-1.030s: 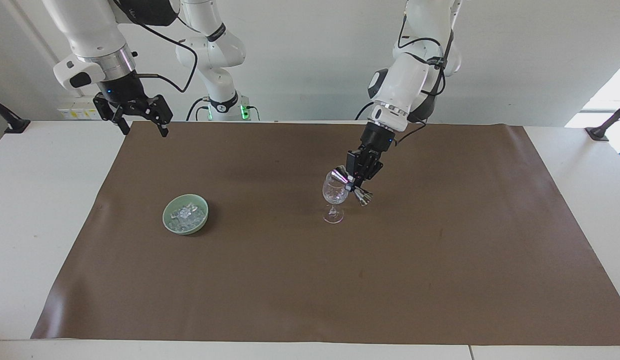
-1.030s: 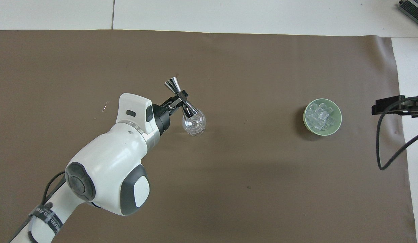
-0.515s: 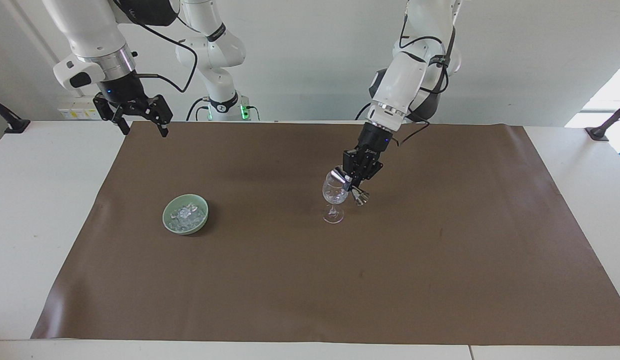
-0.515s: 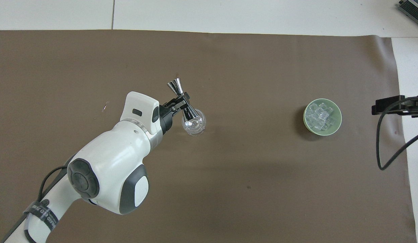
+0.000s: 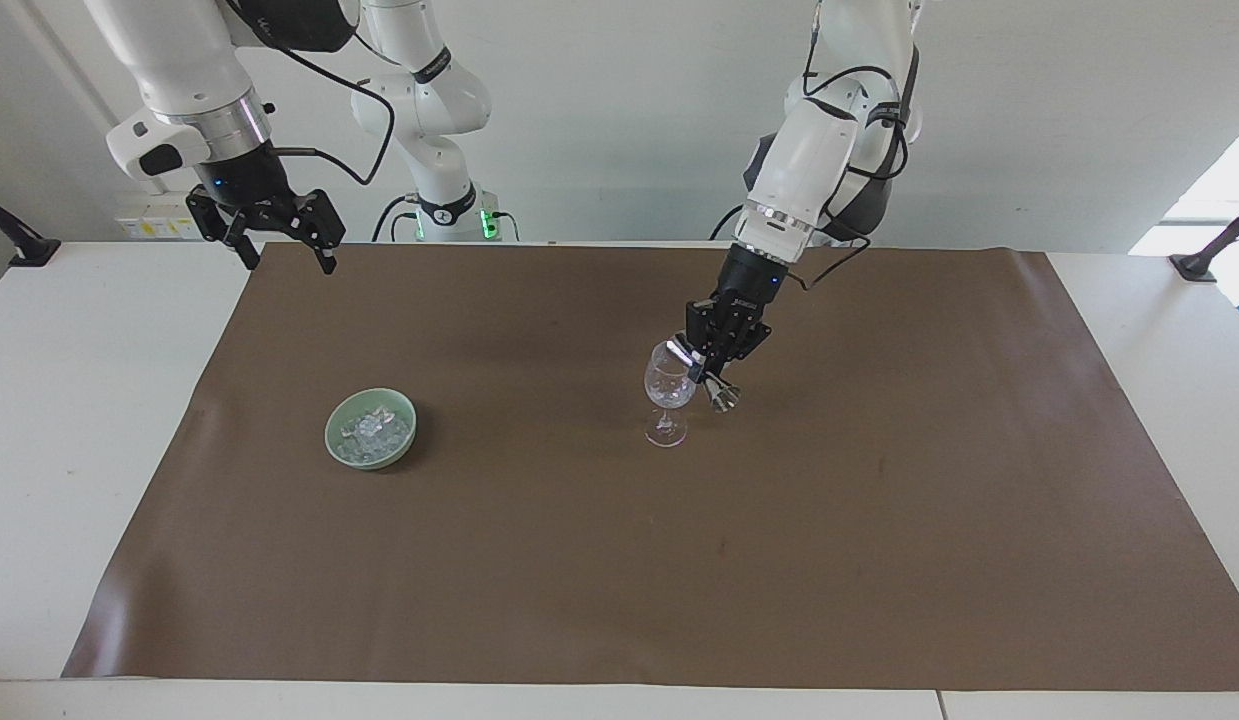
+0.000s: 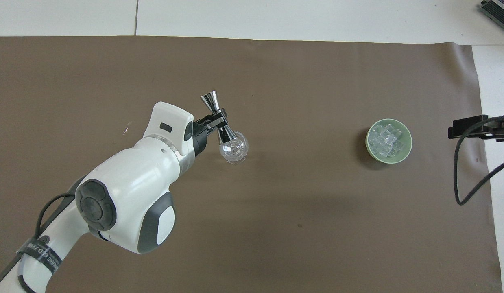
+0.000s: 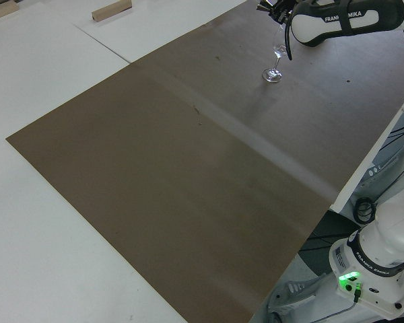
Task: Pour wine and add ice with both arms
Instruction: 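Tilt the jigger over the clear glass with the left gripper to pour, then carry the jigger back toward its starting spot with the left gripper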
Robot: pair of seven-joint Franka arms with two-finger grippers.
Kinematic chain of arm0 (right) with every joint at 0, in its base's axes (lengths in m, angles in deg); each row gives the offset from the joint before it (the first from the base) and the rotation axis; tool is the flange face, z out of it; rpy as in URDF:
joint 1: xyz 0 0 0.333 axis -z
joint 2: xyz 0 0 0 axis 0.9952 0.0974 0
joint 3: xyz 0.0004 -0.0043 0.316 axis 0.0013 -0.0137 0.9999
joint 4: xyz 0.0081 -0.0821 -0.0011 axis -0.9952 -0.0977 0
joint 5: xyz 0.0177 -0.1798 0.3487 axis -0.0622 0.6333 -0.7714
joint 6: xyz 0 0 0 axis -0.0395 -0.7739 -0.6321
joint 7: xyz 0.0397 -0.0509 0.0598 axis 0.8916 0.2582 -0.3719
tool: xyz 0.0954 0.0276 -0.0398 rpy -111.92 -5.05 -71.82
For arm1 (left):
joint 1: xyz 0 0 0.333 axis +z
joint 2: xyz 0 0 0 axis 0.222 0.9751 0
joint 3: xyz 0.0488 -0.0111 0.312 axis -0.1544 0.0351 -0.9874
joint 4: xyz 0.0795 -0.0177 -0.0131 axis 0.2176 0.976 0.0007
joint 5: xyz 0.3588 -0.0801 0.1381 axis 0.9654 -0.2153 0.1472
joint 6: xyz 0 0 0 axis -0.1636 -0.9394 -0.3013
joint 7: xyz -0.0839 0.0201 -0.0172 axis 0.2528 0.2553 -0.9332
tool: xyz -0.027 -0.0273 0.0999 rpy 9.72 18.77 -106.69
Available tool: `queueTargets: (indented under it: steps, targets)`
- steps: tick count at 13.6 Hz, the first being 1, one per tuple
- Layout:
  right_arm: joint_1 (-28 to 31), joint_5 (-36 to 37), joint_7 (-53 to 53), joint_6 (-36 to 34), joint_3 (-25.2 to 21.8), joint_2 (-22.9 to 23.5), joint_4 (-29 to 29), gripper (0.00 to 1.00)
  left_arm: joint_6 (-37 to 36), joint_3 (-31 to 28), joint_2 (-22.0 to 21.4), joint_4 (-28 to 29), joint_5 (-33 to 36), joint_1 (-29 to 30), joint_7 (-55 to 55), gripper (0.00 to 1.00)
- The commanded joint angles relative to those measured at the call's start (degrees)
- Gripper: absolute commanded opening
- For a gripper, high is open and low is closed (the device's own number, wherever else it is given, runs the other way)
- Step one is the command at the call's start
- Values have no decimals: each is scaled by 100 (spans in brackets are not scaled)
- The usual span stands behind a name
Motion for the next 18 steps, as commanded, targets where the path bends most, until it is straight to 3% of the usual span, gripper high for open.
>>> queueTargets:
  steps: [1,7,10,16,18]
  targets:
    - [14,-80,-144,-80,7,-106,-83,100,-296,11,107,-304,123,73,46,0]
    - [14,-80,-144,-80,7,-106,-83,100,-612,19,133,-444,71,432,846,0]
    - [14,-80,-152,-80,7,-106,-83,100,-1244,11,125,-585,-744,643,854,0]
    - [6,-80,-144,-80,7,-106,-83,100,-2238,11,37,-585,-1599,1303,802,0]
    - [14,-80,-144,-72,7,-106,-83,100,-2624,11,37,-594,-2290,1636,793,0]
